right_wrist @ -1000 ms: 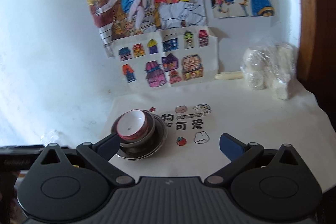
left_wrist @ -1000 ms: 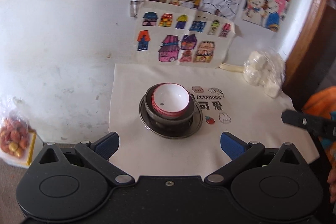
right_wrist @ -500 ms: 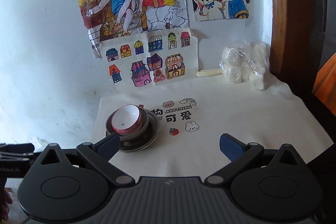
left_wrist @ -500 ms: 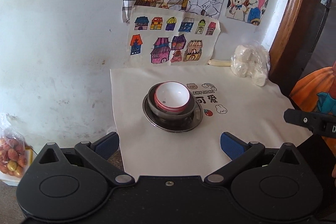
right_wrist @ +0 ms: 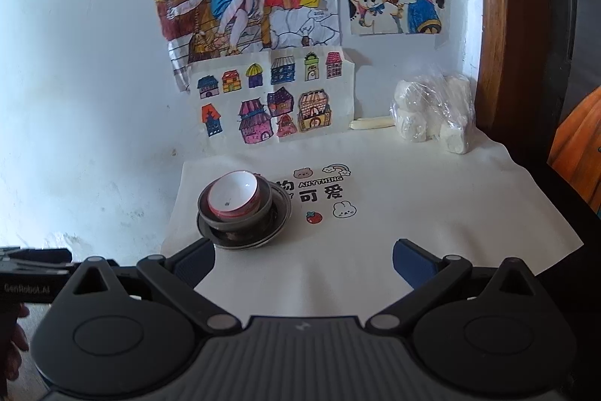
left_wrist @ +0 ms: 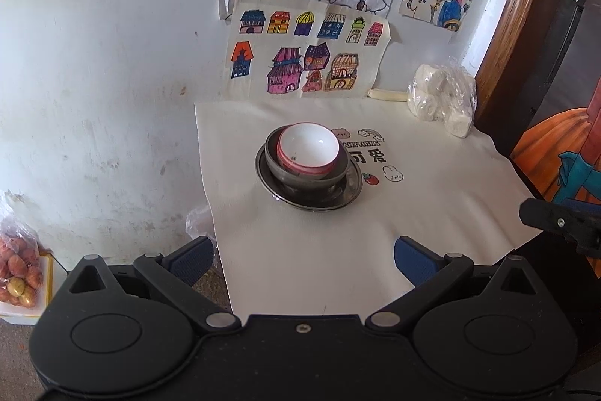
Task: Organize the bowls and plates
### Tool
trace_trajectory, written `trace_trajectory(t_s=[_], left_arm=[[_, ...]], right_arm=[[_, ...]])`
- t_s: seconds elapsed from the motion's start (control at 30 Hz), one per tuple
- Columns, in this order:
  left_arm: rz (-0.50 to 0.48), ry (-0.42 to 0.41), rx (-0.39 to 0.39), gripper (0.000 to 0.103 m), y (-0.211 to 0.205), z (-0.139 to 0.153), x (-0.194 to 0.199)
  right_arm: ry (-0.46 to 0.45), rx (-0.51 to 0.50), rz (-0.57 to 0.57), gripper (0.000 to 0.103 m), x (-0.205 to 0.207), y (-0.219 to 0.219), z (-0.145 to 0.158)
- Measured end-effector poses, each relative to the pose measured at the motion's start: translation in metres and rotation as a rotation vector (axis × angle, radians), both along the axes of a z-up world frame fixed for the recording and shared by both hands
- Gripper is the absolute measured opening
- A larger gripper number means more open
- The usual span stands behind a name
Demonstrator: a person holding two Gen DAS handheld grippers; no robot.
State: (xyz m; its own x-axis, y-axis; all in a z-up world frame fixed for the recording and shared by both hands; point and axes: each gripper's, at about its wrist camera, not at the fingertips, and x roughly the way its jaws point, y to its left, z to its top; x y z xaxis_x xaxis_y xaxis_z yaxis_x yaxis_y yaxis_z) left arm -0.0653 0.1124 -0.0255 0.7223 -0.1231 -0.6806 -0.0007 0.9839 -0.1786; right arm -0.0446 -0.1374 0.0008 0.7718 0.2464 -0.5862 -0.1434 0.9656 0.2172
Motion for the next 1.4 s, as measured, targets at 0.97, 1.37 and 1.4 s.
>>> trace_trajectory(t_s=[0.97, 1.37, 1.4], left_arm=[[-0.033, -0.003, 0.014, 0.102, -0.012, 0.002, -0.003], [-0.035, -0.007, 0.016, 0.102, -0.015, 0.002, -0.003], [-0.037, -0.007, 0.015, 0.102, -0.015, 0.002, -0.003]], right_arm=[[0.044, -0.005, 0.011, 0.103, -0.011, -0.002, -0.006], [0.037, -0.002, 0.005, 0.103, -0.012, -0.006, -0.004], [0.036, -0.002, 0.004, 0.103, -0.012, -0.006, -0.004]])
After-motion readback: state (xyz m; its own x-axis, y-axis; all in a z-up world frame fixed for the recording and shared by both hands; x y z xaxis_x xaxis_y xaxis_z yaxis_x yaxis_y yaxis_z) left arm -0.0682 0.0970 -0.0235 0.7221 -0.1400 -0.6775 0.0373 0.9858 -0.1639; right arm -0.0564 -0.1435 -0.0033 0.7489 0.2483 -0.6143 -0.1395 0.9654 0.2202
